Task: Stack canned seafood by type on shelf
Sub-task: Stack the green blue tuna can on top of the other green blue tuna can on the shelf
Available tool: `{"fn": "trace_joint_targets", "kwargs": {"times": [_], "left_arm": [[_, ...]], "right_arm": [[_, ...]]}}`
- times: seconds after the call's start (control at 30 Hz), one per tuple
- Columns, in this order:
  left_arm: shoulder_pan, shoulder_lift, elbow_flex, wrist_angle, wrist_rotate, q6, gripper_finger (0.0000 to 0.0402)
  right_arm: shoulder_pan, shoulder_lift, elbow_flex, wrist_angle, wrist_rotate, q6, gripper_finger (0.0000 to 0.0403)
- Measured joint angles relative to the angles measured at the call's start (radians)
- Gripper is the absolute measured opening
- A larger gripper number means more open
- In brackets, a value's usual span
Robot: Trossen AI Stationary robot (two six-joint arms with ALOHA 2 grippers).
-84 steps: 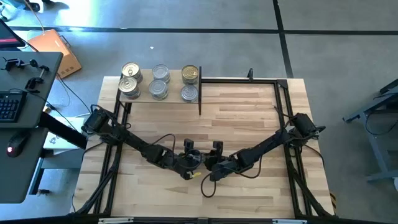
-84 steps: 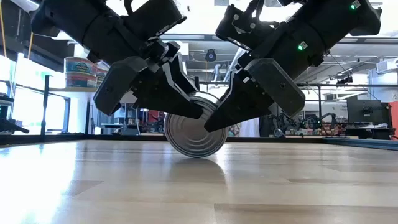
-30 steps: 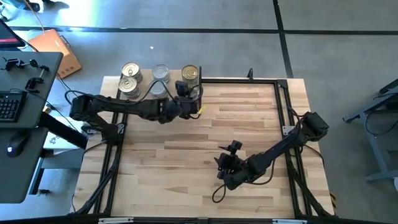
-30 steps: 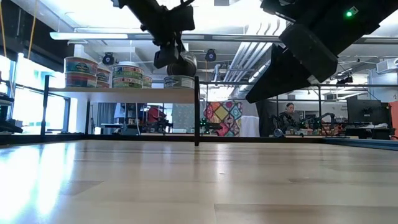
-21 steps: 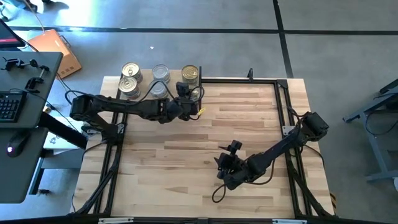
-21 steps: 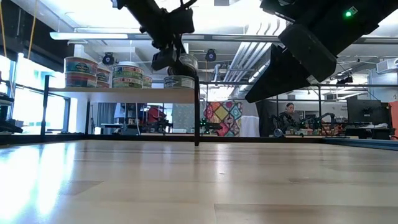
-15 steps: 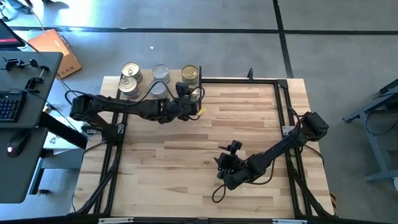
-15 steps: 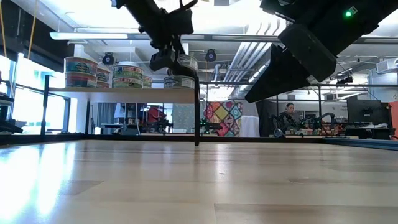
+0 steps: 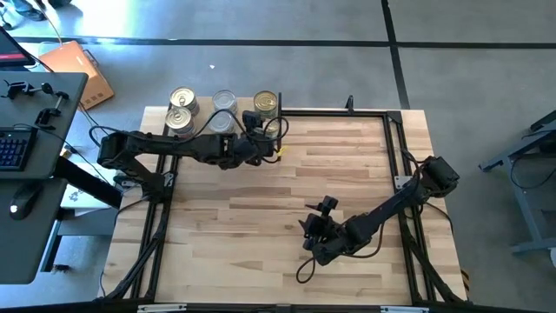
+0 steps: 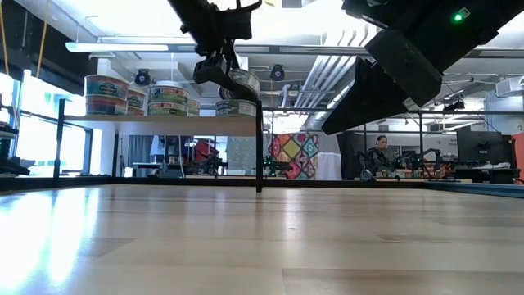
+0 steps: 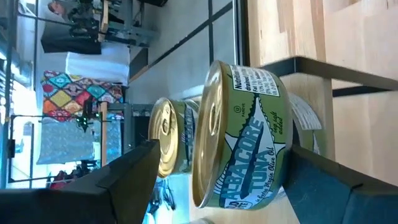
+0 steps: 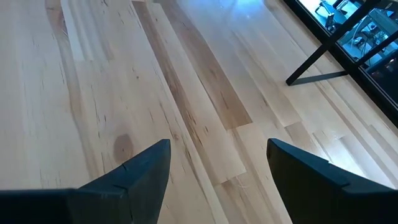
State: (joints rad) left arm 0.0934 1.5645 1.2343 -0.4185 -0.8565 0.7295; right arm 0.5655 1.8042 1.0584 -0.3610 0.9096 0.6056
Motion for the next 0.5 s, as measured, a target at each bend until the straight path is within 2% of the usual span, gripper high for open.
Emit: {"fn": "trace_joint_targets", "kwargs": {"times": [0.27,0.5], "left_arm": [[0.045,0.000,0.000,-0.063,-0.002,-0.089,0.0303],[0.054,-0.003,0.000,-0.076,0.002,-0.093,0.0303]], "right_arm": [[0.000,0.000,0.000,0.001,0.000,0.000,0.0259],[0.000,0.000,0.000,0.004,0.000,0.000,0.0259]]}}
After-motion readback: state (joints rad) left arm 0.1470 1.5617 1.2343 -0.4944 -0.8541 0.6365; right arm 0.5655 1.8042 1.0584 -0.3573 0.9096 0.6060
